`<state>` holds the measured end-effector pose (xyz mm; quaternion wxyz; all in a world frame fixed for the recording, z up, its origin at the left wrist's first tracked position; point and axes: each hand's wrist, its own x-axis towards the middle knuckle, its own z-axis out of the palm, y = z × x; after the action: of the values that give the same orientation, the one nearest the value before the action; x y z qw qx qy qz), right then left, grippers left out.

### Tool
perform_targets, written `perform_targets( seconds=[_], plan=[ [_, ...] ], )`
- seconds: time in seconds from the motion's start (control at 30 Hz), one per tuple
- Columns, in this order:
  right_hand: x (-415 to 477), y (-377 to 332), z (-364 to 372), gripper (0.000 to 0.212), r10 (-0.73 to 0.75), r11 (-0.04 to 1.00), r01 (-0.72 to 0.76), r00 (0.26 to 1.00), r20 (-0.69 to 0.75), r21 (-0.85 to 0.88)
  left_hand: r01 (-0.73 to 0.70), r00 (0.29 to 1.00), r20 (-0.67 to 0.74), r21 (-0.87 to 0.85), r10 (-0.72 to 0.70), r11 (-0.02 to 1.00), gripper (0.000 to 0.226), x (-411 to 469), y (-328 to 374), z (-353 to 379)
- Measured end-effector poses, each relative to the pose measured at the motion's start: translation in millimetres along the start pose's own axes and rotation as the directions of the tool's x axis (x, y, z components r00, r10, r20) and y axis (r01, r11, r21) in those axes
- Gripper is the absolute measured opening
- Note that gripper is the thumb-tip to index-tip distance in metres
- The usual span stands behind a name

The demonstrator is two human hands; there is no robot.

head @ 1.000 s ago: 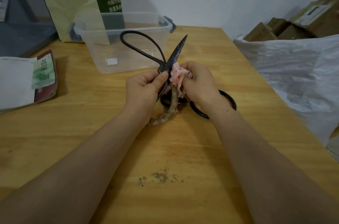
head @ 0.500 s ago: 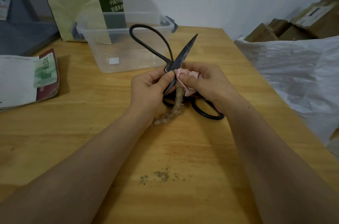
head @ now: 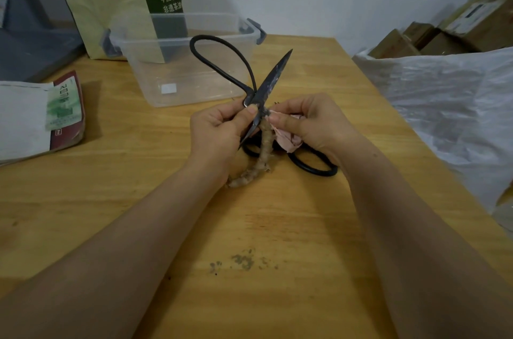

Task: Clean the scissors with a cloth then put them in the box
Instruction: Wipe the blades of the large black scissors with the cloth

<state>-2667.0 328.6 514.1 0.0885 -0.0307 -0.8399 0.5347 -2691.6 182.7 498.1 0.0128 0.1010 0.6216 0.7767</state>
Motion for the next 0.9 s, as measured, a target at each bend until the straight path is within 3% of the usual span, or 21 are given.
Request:
perform_targets(
  seconds=[0.1,0.3,0.53,0.8,0.9],
  plan=[
    [-3,4,-4,0.007,0.018,1.000,-0.017,0.999,-0.031,0.013,-0.009,0.999,-0.041,0.015,0.010,1.000,0.020,2,2,-3],
    [5,-10,11,0.007,0.002,0.954,0.031,0.994,-0.108,0.299,-0.016,1.000,0.003,0.005,0.016,1.000,0.013,-2,1,3],
    [-1,-1,-3,0.010,-0.007,1.000,0.008,0.999,-0.047,0.027,0.062,0.995,-0.072,-0.109,-0.070,0.992,0.011,2,4,-6],
    [4,-12,12,0.012,-0.018,0.955,0.050,0.994,-0.109,0.292,0.030,1.000,0.004,-0.100,-0.029,0.995,0.013,0,3,0],
    [2,-10,10,0.013,-0.048,0.988,0.060,0.995,-0.085,0.145,0.047,0.999,-0.013,-0.110,-0.049,0.993,0.014,0,2,-1]
  ],
)
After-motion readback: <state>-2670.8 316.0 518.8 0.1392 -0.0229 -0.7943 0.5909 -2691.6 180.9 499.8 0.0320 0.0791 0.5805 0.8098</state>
